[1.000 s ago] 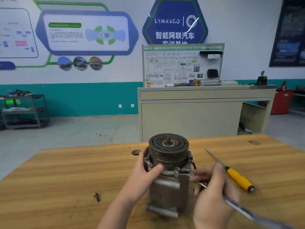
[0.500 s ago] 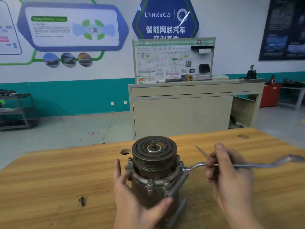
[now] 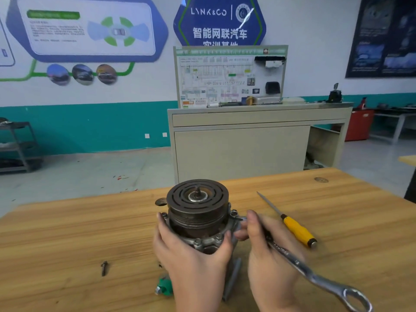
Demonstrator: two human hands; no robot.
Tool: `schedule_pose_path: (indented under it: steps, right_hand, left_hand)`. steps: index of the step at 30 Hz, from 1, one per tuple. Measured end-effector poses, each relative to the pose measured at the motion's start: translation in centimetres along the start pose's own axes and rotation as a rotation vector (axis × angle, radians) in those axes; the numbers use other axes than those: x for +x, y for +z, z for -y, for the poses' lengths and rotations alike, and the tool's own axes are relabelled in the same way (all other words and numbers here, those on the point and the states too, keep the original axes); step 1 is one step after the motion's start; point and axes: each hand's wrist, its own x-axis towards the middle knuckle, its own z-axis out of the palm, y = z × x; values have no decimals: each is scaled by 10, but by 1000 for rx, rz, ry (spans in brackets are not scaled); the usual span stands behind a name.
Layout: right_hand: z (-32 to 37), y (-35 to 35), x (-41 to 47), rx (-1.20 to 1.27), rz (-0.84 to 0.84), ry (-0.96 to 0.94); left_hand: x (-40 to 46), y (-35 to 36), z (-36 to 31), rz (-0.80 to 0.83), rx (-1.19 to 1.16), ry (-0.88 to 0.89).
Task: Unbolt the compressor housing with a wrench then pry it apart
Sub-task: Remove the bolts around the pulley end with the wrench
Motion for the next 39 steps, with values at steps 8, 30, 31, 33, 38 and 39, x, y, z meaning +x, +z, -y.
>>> schedule_pose_path:
  steps: [8,30,31,33,38,39]
  right_hand:
    - [-3,9,-6,-100,-14,-37]
    - [-54,20,70,447,2,1011]
    - [-59,22,76,478,134,1115]
    - [-61,23,85,553,364,1216]
    - [-40,-1,82,768,286,894]
    - [-35,-7,76,737,235,746]
  left_hand:
    - [-10,7,-4,-75,12,-13]
    - [7,-11,10,54,-110,-22]
    - [9,-14,13,85,-129,-19]
    - [15,-20,16,143,-175,-21]
    - [19,-25,17,206,-257,-55]
    - [19,-25,17,202,-271,-61]
